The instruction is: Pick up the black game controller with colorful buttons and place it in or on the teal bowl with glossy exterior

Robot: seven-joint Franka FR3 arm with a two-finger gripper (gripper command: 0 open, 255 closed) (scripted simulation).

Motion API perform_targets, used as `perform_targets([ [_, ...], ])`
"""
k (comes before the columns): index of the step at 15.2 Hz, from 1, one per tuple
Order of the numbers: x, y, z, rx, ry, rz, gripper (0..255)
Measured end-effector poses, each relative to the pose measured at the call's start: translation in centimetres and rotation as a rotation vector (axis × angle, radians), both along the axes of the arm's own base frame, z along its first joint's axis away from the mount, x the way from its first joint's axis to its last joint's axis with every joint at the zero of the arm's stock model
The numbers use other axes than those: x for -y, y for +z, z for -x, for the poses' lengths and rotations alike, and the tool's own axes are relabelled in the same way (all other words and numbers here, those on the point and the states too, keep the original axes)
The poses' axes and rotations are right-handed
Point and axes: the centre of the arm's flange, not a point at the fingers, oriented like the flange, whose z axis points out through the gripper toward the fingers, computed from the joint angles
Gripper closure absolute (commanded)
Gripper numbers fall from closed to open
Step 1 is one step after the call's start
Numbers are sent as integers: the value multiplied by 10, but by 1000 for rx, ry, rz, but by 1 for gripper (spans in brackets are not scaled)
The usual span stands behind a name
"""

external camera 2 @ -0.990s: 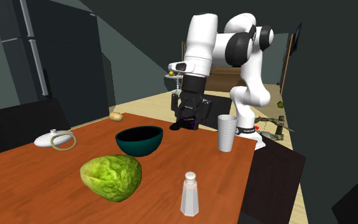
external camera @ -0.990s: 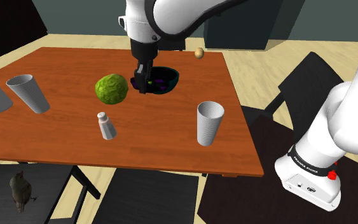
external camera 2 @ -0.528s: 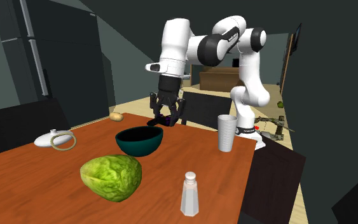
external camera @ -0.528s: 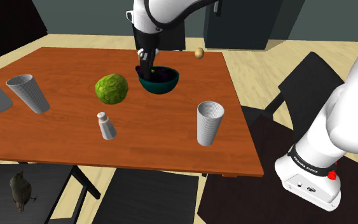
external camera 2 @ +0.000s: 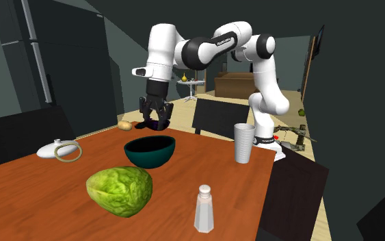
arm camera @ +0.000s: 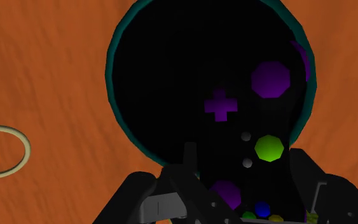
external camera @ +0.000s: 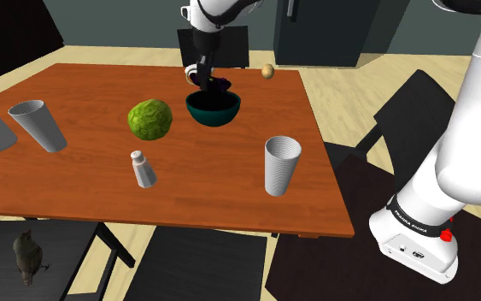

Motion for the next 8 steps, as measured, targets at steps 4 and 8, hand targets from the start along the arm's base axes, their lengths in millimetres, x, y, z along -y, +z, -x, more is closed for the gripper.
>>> perform_targets([
  [4,10,-17,-12,0,0,1,255],
  [8,12,-39,-12,0,1,1,255],
])
